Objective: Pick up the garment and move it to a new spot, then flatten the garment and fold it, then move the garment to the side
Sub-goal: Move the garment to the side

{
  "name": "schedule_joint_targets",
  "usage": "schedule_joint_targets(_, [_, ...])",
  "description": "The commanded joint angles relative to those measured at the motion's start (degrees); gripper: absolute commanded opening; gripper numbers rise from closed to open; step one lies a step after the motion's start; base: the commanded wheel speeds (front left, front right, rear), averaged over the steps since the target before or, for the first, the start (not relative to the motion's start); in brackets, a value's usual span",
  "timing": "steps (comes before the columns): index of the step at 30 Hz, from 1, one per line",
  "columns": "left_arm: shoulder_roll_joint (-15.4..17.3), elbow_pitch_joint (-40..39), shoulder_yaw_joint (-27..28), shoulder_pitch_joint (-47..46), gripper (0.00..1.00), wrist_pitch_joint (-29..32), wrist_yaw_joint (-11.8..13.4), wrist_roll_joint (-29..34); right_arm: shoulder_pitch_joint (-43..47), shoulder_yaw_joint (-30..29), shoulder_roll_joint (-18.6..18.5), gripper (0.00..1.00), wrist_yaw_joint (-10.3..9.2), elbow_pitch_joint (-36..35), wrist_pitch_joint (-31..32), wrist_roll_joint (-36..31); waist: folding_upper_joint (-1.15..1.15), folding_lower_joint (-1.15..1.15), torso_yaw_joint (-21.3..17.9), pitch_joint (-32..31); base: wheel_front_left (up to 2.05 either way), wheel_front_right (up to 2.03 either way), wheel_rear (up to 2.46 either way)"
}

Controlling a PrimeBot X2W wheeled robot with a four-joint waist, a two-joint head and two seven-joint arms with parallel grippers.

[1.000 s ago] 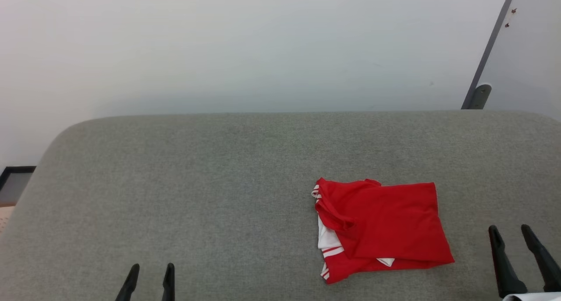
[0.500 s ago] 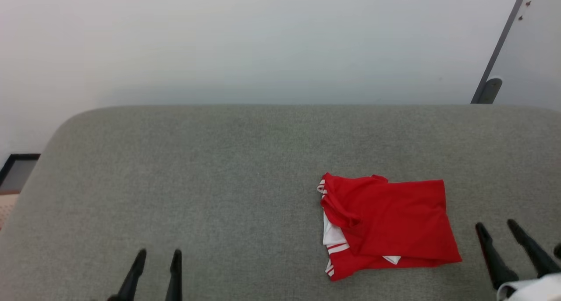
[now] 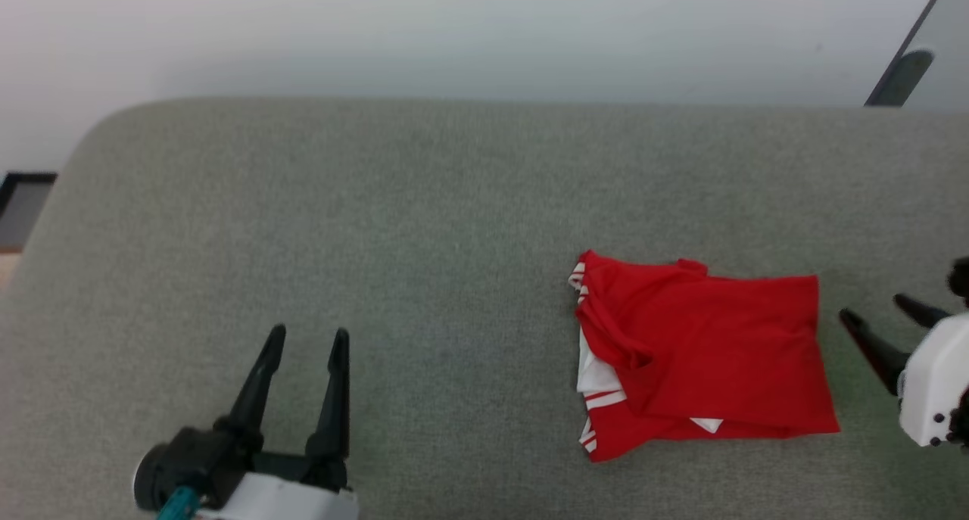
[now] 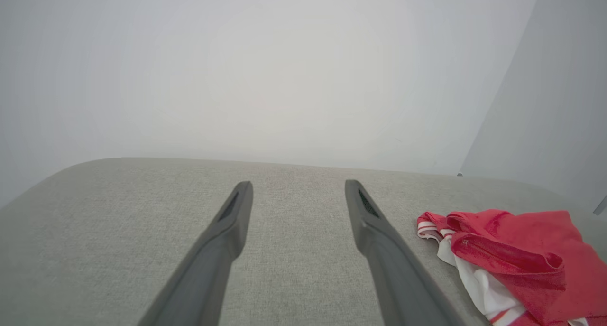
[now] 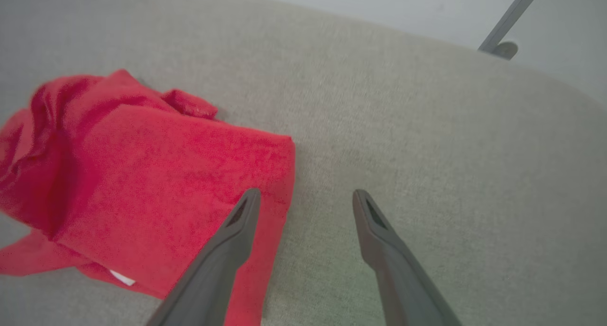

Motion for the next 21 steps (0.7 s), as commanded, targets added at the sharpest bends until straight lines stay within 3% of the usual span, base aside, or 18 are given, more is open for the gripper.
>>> schedule_joint_targets(1, [-0.11, 0.29, -0.20, -1.56, 1.00, 0.02, -0.22, 0.39, -1.61, 2.05, -0.82, 1.00, -0.09, 0.70, 2.85, 1.73, 0.00, 0.00, 1.17, 4.20, 0.00, 0.00, 0.00])
schedule_joint_targets(4, [-0.35, 0.68, -1.10, -4.09, 1.00, 0.02, -0.22, 0.78, -5.06, 6.24, -3.00, 1.00, -0.09, 2.05, 8.14, 5.60, 0.00, 0.00, 1.60, 6.17, 0.00, 0.00, 0.00])
schedule_joint_targets(10, [-0.70, 1.30, -3.02, -8.08, 1.00, 0.02, -0.22, 1.05, -11.21, 11.72, -4.56, 1.00, -0.10, 6.77, 12.56, 9.38, 0.00, 0.00, 2.40, 10.11, 0.00, 0.00, 0.00])
schedule_joint_targets(17, [-0.63, 2.32, -4.50, -12.14, 1.00, 0.03, -0.22, 1.19, -13.89, 18.17, -4.74, 1.00, -0.10, 11.00, 13.14, 12.05, 0.00, 0.00, 3.35, 14.19, 0.00, 0.00, 0.00])
schedule_joint_targets(18, [-0.66, 2.44, -4.41, -12.51, 1.00, 0.03, -0.22, 1.15, -14.21, 18.63, -4.69, 0.74, -0.11, 11.28, 12.35, 12.38, 0.00, 0.00, 3.25, 14.54, 0.00, 0.00, 0.00])
schedule_joint_targets(19, [-0.70, 2.53, -4.32, -12.77, 1.00, 0.03, -0.22, 1.12, -14.62, 19.14, -4.68, 0.27, -0.11, 11.46, 11.45, 12.67, 0.00, 0.00, 3.10, 14.82, 0.00, 0.00, 0.00])
schedule_joint_targets(20, [-0.72, 2.73, -4.23, -12.98, 1.00, 0.03, -0.22, 1.15, -14.97, 19.46, -4.62, 0.01, -0.11, 11.57, 10.31, 13.14, 0.00, 0.00, 2.83, 15.04, 0.00, 0.00, 0.00])
schedule_joint_targets(21, [-0.74, 2.99, -4.18, -13.12, 1.00, 0.03, -0.22, 1.20, -15.25, 19.59, -4.61, 0.00, -0.11, 11.88, 9.23, 13.64, 0.00, 0.00, 2.56, 15.13, 0.00, 0.00, 0.00])
